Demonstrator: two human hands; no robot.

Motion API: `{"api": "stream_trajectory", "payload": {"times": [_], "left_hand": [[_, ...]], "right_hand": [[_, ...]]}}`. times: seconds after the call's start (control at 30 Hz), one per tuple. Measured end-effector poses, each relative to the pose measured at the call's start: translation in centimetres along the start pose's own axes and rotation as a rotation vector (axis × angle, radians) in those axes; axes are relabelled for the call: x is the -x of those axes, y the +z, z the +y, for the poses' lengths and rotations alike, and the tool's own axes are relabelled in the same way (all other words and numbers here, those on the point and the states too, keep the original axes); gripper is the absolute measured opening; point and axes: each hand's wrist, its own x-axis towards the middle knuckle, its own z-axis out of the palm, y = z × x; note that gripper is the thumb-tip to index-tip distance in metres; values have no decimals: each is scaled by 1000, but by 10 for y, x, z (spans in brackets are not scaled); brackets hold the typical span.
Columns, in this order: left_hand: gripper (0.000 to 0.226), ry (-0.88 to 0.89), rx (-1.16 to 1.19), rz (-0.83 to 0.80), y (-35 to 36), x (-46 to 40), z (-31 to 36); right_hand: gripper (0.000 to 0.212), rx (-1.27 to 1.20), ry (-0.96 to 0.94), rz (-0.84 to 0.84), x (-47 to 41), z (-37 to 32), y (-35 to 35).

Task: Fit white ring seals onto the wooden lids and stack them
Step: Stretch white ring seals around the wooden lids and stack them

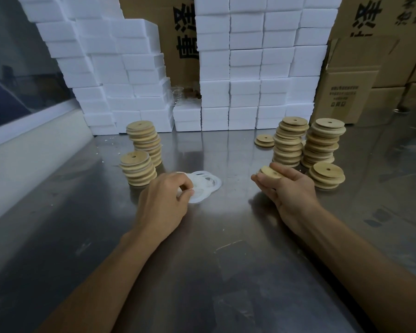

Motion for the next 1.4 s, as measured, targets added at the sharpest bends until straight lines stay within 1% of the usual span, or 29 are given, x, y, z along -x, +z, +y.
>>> {"api": "stream_trajectory", "payload": {"times": [0.07, 0.13, 0.17, 0.2, 0.23, 0.27, 0.3, 0.33, 0.37, 0.43, 0.5, 0.57, 0.6, 0.67, 0.73, 0.77, 0.87, 0.93, 1.0, 1.1, 1.17, 1.27, 1.3, 1.4], "left_hand": [[6, 41, 17, 45, 0, -1, 1], [4, 105, 50, 84, -2, -3, 6], [4, 119, 104, 107, -3, -3, 10], [6, 91, 209, 125, -4, -4, 15], [10, 4, 368, 123, -6, -5, 20], [9, -114, 582, 95, -8, -6, 26], [5, -232, 800, 51, -10, -8, 31], [5, -331, 967, 7, -11, -8, 35], [9, -395, 1061, -28, -11, -8, 37], [16, -457, 1136, -75, -8, -6, 41], [22, -472, 1114, -95, -1, -2, 43], [24, -470, 1048, -114, 8, 3, 44], [22, -468, 1026, -120, 13, 5, 44], [17, -470, 997, -126, 20, 8, 42], [19, -473, 961, -133, 24, 9, 41], [23, -478, 942, -132, 25, 9, 41], [39, -512, 902, -145, 24, 8, 43], [36, -505, 898, -231, 23, 7, 44], [26, -494, 940, -293, 22, 7, 45], [18, -497, 981, -244, 20, 8, 46], [18, -489, 945, -191, 22, 8, 47], [14, -466, 894, -134, 25, 11, 48], [12, -457, 878, -115, 26, 11, 48], [9, -397, 789, -36, 28, 12, 48]], "right_hand": [[55, -11, -24, -10, 2, -1, 0], [53, 36, -65, -60, 5, 1, 0], [50, 95, -104, -89, 7, 3, 1], [44, 172, -156, -117, 8, 5, 1], [38, 254, -214, -140, 9, 8, 2], [30, 331, -273, -160, 10, 11, 2], [22, 400, -325, -183, 11, 12, 3], [15, 453, -362, -213, 11, 14, 4], [16, 488, -381, -247, 12, 15, 5], [37, 518, -378, -337, 15, 14, 6], [58, 539, -379, -455, 17, 13, 5], [63, 551, -422, -557, 22, 14, 6], [60, 563, -456, -576, 24, 16, 8], [44, 635, -553, -536, 24, 22, 11], [26, 703, -636, -489, 23, 25, 12], [22, 698, -647, -478, 22, 26, 13], [22, 609, -612, -477, 23, 25, 12], [23, 571, -583, -503, 24, 24, 13], [21, 557, -563, -534, 24, 25, 14], [21, 579, -555, -573, 24, 26, 13], [20, 662, -623, -567, 25, 29, 14], [6, 740, -760, -472, 23, 32, 16], [7, 748, -782, -435, 23, 33, 16], [1, 697, -711, -389, 21, 34, 14]]}}
